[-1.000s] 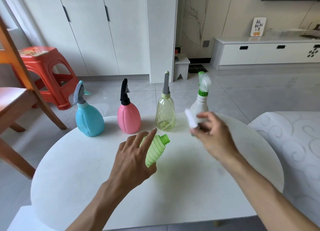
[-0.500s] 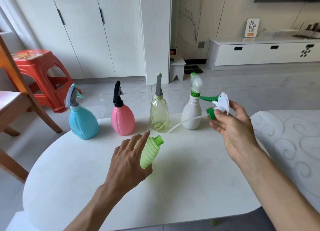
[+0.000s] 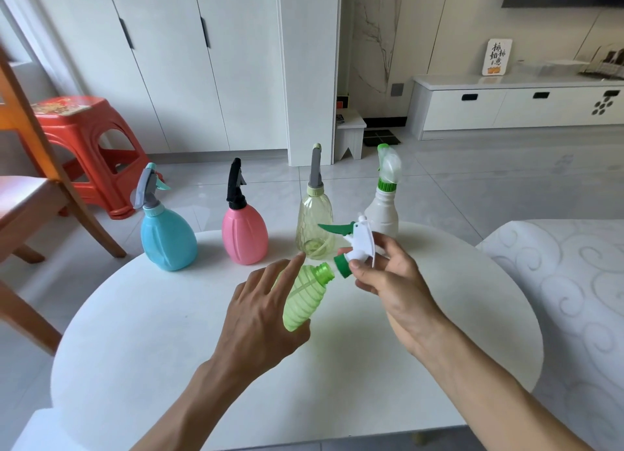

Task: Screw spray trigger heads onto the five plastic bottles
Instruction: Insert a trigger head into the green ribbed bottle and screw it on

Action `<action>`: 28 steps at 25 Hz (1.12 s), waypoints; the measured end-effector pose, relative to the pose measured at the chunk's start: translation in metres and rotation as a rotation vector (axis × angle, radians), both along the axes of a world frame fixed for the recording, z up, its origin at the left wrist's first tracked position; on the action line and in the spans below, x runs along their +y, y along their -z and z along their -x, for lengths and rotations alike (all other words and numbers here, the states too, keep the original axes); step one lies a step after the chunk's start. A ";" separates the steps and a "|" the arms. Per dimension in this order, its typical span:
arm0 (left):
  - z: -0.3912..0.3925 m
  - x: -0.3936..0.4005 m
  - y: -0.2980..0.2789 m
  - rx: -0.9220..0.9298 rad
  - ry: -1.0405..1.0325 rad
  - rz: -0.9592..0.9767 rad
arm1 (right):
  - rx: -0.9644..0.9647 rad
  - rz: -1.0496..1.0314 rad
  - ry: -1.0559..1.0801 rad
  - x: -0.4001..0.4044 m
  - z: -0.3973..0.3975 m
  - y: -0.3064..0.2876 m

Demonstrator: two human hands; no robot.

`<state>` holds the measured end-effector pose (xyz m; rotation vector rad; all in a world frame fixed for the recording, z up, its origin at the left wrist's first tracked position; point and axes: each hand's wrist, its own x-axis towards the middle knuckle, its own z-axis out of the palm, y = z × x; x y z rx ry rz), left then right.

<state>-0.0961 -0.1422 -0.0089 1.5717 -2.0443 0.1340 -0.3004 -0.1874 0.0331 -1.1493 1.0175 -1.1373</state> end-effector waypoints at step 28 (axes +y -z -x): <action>-0.002 0.006 -0.006 -0.118 0.070 0.179 | 0.813 0.684 -0.174 -0.004 0.011 -0.003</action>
